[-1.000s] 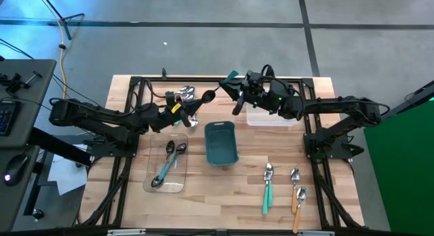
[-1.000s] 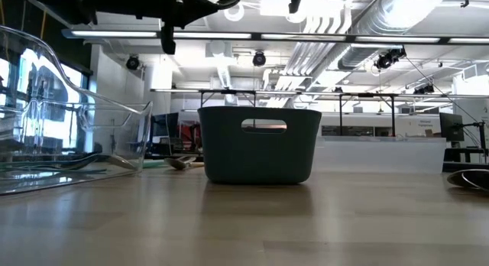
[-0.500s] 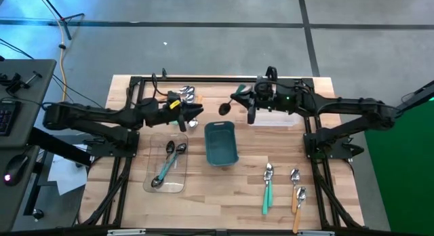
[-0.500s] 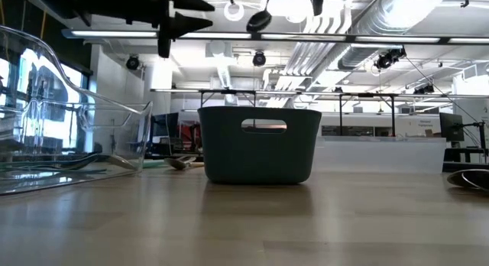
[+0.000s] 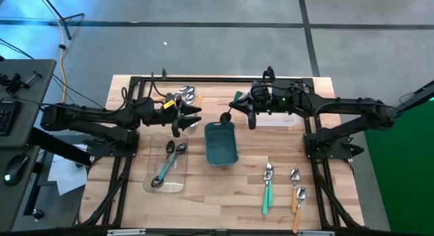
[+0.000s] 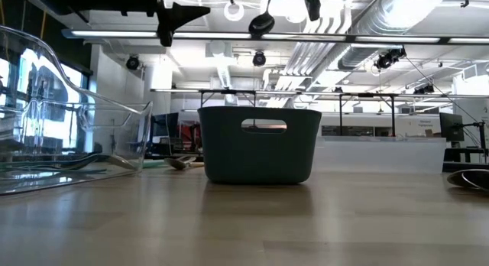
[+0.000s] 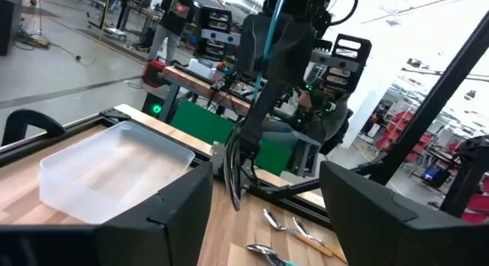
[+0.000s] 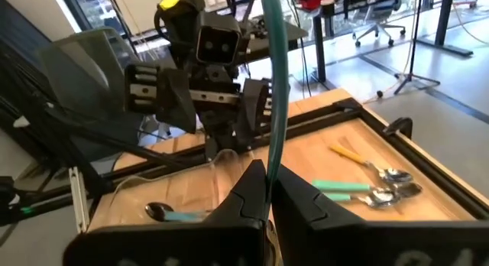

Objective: Sort silverware by color (type)
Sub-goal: Put the blue spoon into the transparent bin

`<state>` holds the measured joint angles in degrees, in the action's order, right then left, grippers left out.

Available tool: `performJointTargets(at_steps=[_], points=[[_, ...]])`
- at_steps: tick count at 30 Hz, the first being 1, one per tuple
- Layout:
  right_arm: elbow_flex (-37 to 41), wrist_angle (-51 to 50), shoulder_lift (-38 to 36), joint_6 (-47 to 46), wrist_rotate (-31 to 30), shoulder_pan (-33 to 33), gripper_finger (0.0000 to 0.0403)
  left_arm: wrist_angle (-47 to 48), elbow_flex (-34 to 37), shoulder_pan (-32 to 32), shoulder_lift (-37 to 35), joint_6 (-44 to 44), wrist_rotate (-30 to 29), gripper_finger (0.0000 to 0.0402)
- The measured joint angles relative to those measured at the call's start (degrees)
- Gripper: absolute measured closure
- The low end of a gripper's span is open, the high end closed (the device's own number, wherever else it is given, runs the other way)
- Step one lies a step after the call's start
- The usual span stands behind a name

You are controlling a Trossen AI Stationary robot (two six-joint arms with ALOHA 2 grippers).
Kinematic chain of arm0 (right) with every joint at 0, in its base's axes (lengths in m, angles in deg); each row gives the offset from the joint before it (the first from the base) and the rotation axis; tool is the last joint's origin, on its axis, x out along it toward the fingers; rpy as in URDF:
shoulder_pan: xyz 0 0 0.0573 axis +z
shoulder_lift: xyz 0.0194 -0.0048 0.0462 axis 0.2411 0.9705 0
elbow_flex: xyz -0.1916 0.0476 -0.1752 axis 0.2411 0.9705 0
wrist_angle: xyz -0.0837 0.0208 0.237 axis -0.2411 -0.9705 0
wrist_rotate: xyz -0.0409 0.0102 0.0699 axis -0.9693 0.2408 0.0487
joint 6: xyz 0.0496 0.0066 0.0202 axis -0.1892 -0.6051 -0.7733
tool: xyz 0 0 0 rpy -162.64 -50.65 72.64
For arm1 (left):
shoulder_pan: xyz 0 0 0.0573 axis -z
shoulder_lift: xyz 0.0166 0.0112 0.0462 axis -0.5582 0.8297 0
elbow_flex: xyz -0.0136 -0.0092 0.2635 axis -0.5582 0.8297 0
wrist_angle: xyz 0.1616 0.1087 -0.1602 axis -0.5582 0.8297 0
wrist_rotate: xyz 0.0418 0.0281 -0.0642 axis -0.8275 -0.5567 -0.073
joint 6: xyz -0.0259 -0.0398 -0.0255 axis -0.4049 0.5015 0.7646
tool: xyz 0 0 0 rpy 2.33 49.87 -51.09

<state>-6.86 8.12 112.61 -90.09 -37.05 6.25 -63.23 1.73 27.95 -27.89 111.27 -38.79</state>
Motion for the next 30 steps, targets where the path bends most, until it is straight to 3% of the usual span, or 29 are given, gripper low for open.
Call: performJointTargets(at_steps=[7,16,30], points=[[0.0,0.7,2.2,-0.4,1.6,0.6,0.0403,2.0,-0.3,0.0,0.0,1.4,2.4,0.0171],[0.0,8.2,6.9,-1.6,2.7,1.8,0.0403,10.6,-7.9,0.0,5.6,-3.3,5.8,0.0171],[0.0,9.4,8.9,-1.7,4.8,3.3,0.0403,5.3,-13.8,0.0,18.7,-0.4,6.0,0.0186]])
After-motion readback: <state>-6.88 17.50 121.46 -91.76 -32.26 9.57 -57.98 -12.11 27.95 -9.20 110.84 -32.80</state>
